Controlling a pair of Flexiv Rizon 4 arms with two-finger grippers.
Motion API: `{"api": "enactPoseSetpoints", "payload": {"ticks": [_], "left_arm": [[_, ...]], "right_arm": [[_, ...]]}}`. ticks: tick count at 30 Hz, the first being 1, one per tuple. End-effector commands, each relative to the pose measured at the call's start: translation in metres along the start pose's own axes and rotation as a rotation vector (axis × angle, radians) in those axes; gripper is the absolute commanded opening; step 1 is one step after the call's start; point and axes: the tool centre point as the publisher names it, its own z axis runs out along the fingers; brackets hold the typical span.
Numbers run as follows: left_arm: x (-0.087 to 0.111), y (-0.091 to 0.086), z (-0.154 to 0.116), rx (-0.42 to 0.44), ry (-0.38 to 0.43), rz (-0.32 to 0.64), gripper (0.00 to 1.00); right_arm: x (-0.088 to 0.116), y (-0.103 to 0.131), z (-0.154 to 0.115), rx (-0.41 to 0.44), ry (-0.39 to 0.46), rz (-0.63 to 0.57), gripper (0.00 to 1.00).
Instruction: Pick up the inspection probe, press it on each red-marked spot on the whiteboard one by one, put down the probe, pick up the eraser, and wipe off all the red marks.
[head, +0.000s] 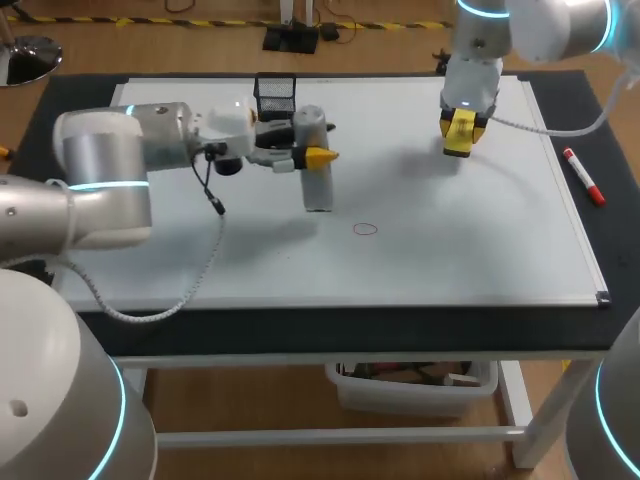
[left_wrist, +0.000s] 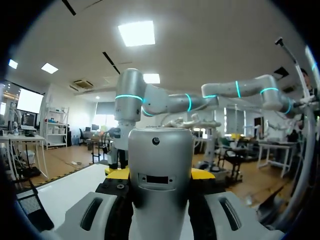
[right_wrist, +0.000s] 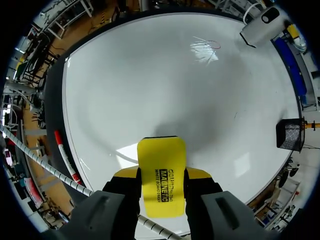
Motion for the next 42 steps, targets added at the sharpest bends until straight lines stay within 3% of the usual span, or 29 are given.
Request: {"api": "enactPoseSetpoints", "payload": {"ticks": [1, 17, 42], "left_arm": [[-0.005, 0.013, 0.015, 0.019, 0.180, -0.017, 0.00], [0.005, 0.030, 0.055, 0.014, 0.369, -0.091, 0.00], [0.004, 0.053, 0.071, 0.000, 0.453, -0.143, 0.00]], "right_arm": [[0.001, -0.001, -0.001, 0.001, 0.003, -0.002, 0.00], [0.001, -0.001, -0.001, 0.001, 0.003, -0.002, 0.00], [0.001, -0.001, -0.001, 0.001, 0.003, -0.002, 0.00]]}}
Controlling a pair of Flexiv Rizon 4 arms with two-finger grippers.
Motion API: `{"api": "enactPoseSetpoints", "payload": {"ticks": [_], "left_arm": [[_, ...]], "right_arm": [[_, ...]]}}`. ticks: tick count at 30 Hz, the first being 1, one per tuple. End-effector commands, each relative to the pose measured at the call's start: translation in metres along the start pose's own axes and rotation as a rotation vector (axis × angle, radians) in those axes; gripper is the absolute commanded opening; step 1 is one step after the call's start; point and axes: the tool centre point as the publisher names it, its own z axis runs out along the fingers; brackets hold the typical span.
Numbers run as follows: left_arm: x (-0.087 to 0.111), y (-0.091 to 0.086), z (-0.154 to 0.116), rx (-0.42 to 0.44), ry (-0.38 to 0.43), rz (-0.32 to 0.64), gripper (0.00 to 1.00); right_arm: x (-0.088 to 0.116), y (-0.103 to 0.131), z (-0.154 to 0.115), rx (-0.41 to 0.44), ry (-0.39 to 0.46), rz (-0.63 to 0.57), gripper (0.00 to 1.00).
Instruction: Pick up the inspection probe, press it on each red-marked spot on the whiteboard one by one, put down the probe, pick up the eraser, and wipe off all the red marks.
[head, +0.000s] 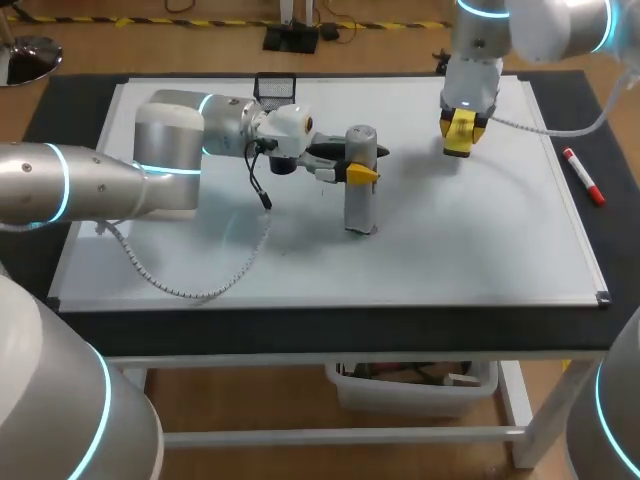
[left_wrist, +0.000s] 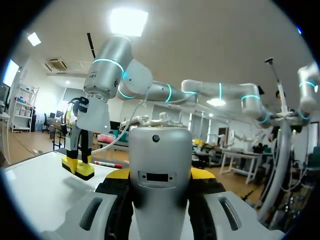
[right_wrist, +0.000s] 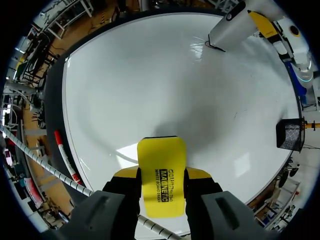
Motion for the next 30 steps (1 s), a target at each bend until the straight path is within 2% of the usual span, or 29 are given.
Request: {"api": "enactPoseSetpoints", "payload": {"ticks": [1, 21, 30], "left_arm": [[-0.0057, 0.0050, 0.0024, 0.003, 0.115, -0.004, 0.00], [-0.0016, 0.0044, 0.0048, -0.001, 0.125, 0.003, 0.00], [0.0022, -0.0031, 0.0022, -0.008, 0.105, 0.032, 0.00]], "right_arm": [[0.0005, -0.0009, -0.0012, 0.001, 0.003, -0.002, 0.00], [0.0005, -0.0009, -0.0012, 0.001, 0.003, -0.002, 0.00], [0.0005, -0.0009, -0.0012, 0.001, 0.003, -0.002, 0.00]]}}
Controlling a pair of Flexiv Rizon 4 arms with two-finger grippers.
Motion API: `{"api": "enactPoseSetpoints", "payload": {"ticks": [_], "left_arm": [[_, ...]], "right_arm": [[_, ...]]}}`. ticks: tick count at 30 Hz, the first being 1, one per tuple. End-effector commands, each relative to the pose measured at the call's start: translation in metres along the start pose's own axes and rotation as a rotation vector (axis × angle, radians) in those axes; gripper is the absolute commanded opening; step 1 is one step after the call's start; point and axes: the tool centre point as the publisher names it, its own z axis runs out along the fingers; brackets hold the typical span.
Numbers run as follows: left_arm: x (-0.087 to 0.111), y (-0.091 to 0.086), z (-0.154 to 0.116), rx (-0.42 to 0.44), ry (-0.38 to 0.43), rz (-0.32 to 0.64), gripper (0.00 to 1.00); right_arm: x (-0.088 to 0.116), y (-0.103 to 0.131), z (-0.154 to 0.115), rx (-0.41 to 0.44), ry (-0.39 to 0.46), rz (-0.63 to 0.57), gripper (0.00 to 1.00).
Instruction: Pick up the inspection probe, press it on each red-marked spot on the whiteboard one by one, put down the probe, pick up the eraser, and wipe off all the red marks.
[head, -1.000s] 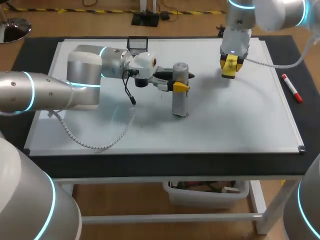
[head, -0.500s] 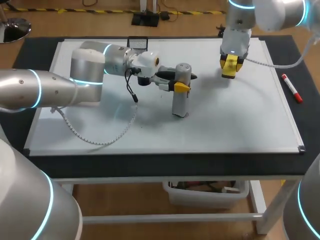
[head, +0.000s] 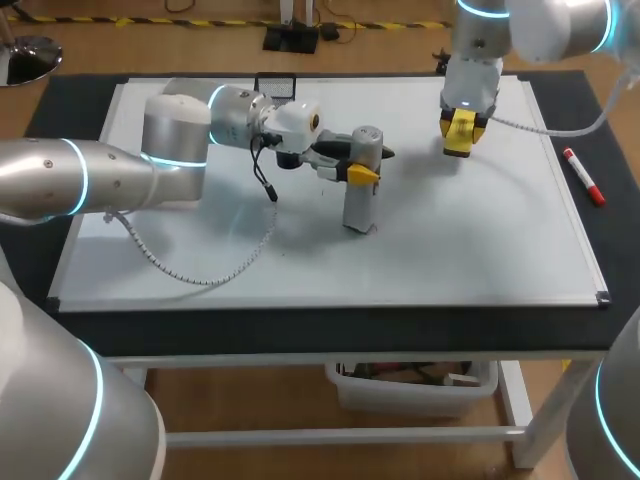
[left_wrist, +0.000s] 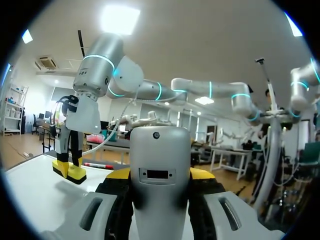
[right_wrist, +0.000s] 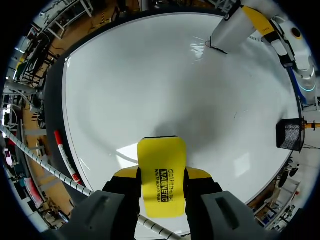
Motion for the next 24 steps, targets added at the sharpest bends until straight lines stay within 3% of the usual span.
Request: {"api": "enactPoseSetpoints", "payload": {"ticks": [1, 9, 24], "left_arm": [[0.001, -0.005, -0.005, -0.002, -0.006, 0.017, 0.00], [0.006, -0.023, -0.029, -0.010, -0.087, 0.073, 0.00], [0.023, -0.056, -0.098, -0.021, -0.346, 0.187, 0.00]], "right_arm": [[0.000, -0.001, -0.001, 0.001, 0.003, -0.002, 0.00], [0.000, -0.001, -0.001, 0.001, 0.003, -0.002, 0.00], [0.000, -0.001, -0.001, 0.001, 0.003, -0.002, 0.00]]}}
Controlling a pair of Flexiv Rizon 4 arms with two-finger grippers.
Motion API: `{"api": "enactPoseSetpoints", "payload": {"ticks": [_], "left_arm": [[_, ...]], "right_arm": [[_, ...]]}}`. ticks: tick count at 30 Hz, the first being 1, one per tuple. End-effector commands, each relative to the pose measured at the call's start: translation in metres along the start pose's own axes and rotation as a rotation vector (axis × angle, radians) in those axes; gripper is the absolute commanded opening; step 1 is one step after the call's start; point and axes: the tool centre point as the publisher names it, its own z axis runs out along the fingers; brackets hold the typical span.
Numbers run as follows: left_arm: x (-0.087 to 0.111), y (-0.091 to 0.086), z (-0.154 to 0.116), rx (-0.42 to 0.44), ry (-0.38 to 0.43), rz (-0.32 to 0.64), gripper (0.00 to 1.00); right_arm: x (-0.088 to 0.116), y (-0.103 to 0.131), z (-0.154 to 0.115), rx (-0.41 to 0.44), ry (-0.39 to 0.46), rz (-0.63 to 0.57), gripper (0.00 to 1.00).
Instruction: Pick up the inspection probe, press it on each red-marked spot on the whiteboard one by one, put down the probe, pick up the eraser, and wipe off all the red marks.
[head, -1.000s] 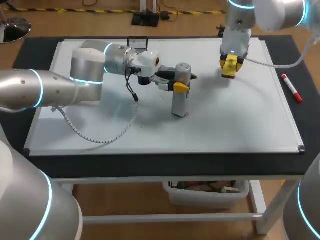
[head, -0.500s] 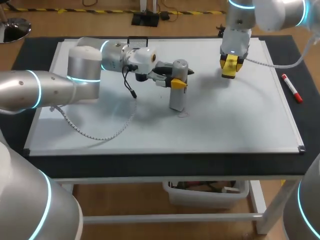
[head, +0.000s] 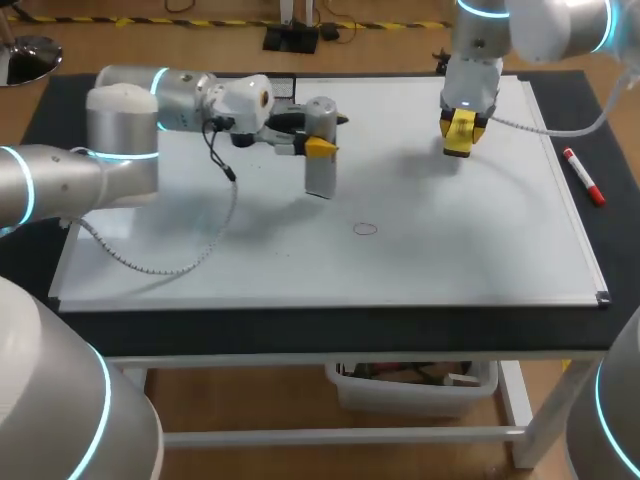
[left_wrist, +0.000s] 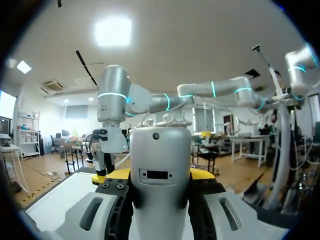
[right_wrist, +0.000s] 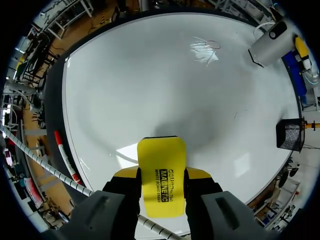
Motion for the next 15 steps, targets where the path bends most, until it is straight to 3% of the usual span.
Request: {"api": "enactPoseSetpoints", "payload": {"ticks": [1, 7, 15], "left_arm": [[0.020, -0.014, -0.024, -0.022, -0.203, 0.021, 0.00], [0.024, -0.017, -0.054, -0.025, -0.309, 0.038, 0.00], [0.025, -0.018, -0.082, -0.023, -0.392, 0.045, 0.00]], "right_arm": [[0.000, -0.001, -0.001, 0.001, 0.003, -0.002, 0.00], [0.000, -0.001, -0.001, 0.001, 0.003, -0.002, 0.00], [0.000, -0.001, -0.001, 0.001, 0.003, -0.002, 0.00]]}}
